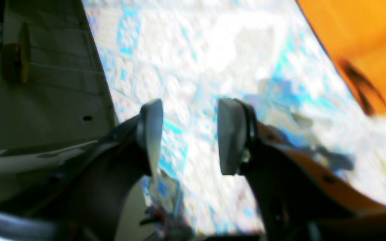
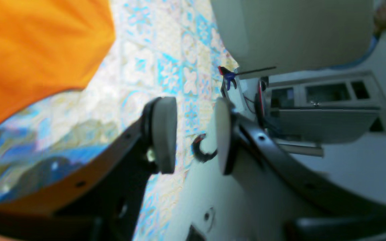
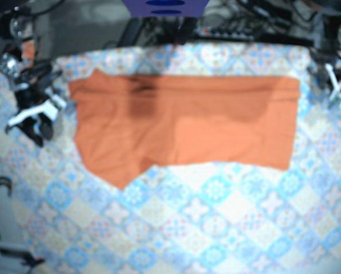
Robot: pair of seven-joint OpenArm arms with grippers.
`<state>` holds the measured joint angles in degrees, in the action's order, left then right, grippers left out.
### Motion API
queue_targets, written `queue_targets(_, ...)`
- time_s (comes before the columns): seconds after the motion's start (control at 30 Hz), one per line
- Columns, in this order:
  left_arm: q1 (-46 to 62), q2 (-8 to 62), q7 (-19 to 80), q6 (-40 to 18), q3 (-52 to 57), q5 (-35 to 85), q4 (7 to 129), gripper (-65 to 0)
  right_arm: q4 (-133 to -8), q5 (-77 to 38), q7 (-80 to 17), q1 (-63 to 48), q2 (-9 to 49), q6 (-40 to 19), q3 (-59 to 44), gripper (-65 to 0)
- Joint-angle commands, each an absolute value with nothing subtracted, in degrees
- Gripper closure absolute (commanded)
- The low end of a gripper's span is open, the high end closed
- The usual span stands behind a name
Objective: Fold the T-shirt properly
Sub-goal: 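Raise both grippers away from the folded edge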
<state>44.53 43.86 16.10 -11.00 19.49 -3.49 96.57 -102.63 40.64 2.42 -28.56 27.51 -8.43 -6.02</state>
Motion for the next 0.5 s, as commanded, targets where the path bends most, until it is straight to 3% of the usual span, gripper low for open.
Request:
queue_targets(0.0, 46.55, 45.32, 15.16, -10.07, 20.35, -5.05, 99.12, -26.1, -103.52, 41.19, 3.91, -30.9, 28.44, -7.87, -6.81, -19.4)
queue_targets(0.2, 56.31, 44.79, 15.16, -9.98, 23.52, -11.47, 105.98, -26.1, -104.84, 41.36, 10.51, -41.27, 28.0, -7.87, -11.65, -19.5)
queue_targets(0.47, 61.93, 44.09, 15.16, -9.98, 23.16, -16.04, 106.51, -26.1, -104.48, 41.45, 10.95, -46.2, 28.0, -7.87, -10.51, -19.5)
